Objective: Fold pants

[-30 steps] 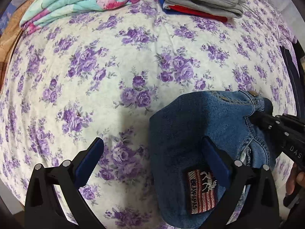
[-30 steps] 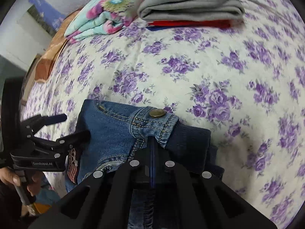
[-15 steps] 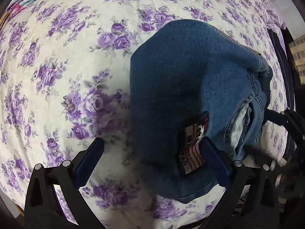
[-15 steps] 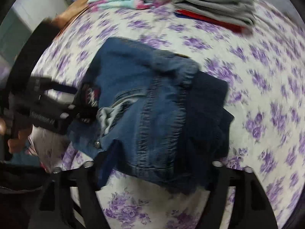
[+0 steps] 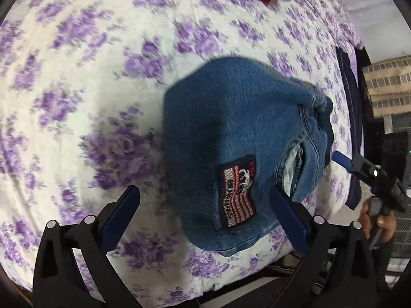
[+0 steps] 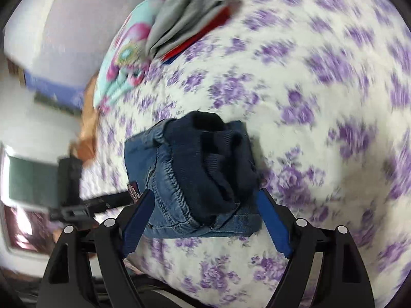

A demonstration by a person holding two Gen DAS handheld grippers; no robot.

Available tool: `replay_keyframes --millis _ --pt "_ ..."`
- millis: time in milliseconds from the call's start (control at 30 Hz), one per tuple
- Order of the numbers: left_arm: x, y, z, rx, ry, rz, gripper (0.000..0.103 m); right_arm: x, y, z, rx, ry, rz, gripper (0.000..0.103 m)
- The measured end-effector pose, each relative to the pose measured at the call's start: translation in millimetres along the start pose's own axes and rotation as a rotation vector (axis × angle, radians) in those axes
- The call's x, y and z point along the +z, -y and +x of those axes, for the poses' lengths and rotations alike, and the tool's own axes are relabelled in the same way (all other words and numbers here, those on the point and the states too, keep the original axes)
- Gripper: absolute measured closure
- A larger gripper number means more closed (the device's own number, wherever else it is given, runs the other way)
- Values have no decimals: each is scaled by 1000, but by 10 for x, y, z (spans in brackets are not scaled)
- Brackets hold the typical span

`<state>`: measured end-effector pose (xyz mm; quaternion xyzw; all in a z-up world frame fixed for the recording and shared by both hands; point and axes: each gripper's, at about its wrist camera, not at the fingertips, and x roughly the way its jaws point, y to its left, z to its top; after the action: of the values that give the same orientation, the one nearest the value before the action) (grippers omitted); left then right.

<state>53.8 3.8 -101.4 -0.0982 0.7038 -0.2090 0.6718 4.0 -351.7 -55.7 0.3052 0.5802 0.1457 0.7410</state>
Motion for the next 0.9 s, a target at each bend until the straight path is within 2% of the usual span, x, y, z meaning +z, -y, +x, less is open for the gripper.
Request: replay_keyframes --millis 67,200,300,333,400,533,600,633,700,767,800,900 --pt "0 31 101 -19 -25 6 5 -35 147 85 23 -2 59 17" --pt "-14 -22 208 -8 -51 -14 5 -68 333 331 19 -49 95 14" --pt "-13 -77 231 -15 -47 -40 5 -42 432 527 39 -97 96 3" --pt "-12 -93 234 -17 -44 -51 5 -25 443 563 56 -103 94 3" --pt "-34 -150 196 -29 -25 -87 5 39 399 633 63 -121 63 3" --pt "-33 -231 189 -48 -3 -135 5 212 73 774 101 -181 -58 6" --pt "-22 -273 200 -57 6 -171 5 231 -75 864 31 -207 -98 6" --pt "-22 -291 201 -63 12 -188 5 245 -101 914 34 -218 -101 7" --pt "-4 -299 217 -63 18 -203 5 271 -54 973 79 -242 -84 22" --pt "-3 -290 202 -57 19 -206 5 320 -21 936 112 -277 -88 48" --pt "-11 -290 178 -57 22 -208 5 347 -23 872 129 -283 -89 55" --pt "-7 -237 126 -98 32 -214 5 422 -36 584 220 -275 -110 58"
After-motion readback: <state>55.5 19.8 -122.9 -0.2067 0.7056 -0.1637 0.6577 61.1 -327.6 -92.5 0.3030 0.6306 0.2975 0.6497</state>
